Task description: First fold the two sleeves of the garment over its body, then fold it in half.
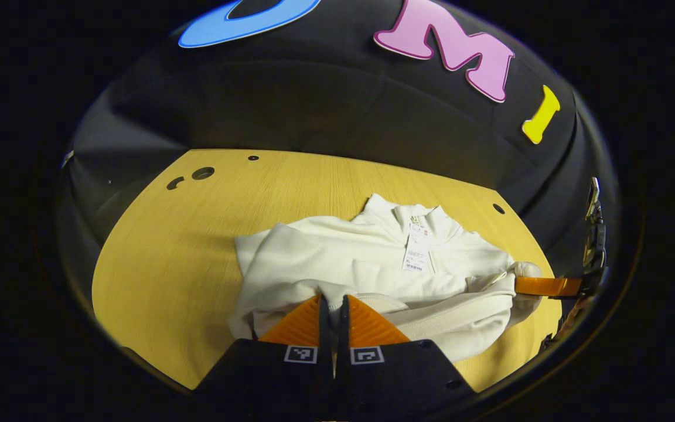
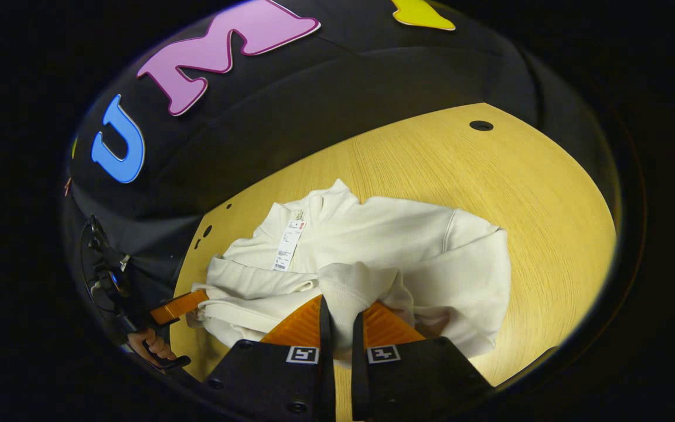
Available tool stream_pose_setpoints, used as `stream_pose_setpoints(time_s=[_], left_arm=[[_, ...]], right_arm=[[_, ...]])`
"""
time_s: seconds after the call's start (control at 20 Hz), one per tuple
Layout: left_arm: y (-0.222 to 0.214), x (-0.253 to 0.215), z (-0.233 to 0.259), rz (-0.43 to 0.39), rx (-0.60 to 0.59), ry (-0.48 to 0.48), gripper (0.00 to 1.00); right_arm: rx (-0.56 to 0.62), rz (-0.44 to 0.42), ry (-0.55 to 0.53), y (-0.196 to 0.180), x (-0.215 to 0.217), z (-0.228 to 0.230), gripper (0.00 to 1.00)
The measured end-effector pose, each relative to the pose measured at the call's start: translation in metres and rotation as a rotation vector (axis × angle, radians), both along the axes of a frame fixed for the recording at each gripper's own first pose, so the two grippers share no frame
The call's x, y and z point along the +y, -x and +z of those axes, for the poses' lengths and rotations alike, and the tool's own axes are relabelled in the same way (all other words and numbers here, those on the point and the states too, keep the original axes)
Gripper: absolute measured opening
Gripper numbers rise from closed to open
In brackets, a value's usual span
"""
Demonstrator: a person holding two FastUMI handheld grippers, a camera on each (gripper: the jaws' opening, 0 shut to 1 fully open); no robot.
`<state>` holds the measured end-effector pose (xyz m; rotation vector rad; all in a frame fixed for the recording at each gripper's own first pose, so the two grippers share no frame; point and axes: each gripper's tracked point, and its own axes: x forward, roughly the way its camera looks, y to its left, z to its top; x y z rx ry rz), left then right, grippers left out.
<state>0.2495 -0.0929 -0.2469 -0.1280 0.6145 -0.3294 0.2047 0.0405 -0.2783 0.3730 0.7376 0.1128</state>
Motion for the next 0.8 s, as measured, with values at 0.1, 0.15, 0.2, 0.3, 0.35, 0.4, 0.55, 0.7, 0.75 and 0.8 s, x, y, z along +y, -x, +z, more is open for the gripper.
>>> stream_pose_setpoints(time_s=[0.1, 0.15, 0.2, 0.3, 0.35, 0.4, 0.55, 0.7, 0.75, 0.8], left_arm=[[-0.005, -0.003, -0.004, -0.014, 0.018, -0.038, 0.06], [-0.010, -0.006, -0.006, -0.022, 0.027, -0.053, 0.06], [-0.014, -0.007, -0.008, -0.026, 0.036, -0.067, 0.06], [-0.022, -0.011, -0.011, -0.030, 0.060, -0.090, 0.06], [-0.025, -0.013, -0.015, -0.032, 0.073, -0.106, 0.06], [-0.028, -0.014, -0.018, -0.035, 0.083, -0.123, 0.06], [-0.034, -0.018, -0.025, -0.044, 0.094, -0.176, 0.06], [-0.036, -0.019, -0.028, -0.036, 0.118, -0.196, 0.07], [-0.036, -0.020, -0.030, -0.040, 0.122, -0.201, 0.08], [-0.035, -0.020, -0.032, -0.044, 0.131, -0.211, 0.10]], right_arm=[[0.035, -0.006, 0.013, -0.003, 0.000, -0.008, 0.15], [0.052, -0.018, 0.012, -0.006, -0.001, -0.012, 0.15], [0.071, -0.033, 0.003, -0.009, -0.002, -0.014, 0.15], [0.103, -0.066, -0.008, -0.012, -0.004, -0.017, 0.15], [0.110, -0.068, -0.002, -0.013, -0.003, -0.018, 0.16], [0.115, -0.060, 0.011, -0.014, -0.003, -0.018, 0.17], [0.143, -0.037, 0.047, -0.016, -0.001, -0.024, 0.19], [0.174, -0.035, 0.058, -0.017, -0.004, -0.029, 0.27], [0.173, -0.028, 0.073, -0.018, -0.004, -0.029, 0.23], [0.173, -0.019, 0.101, -0.017, -0.006, -0.029, 0.28]])
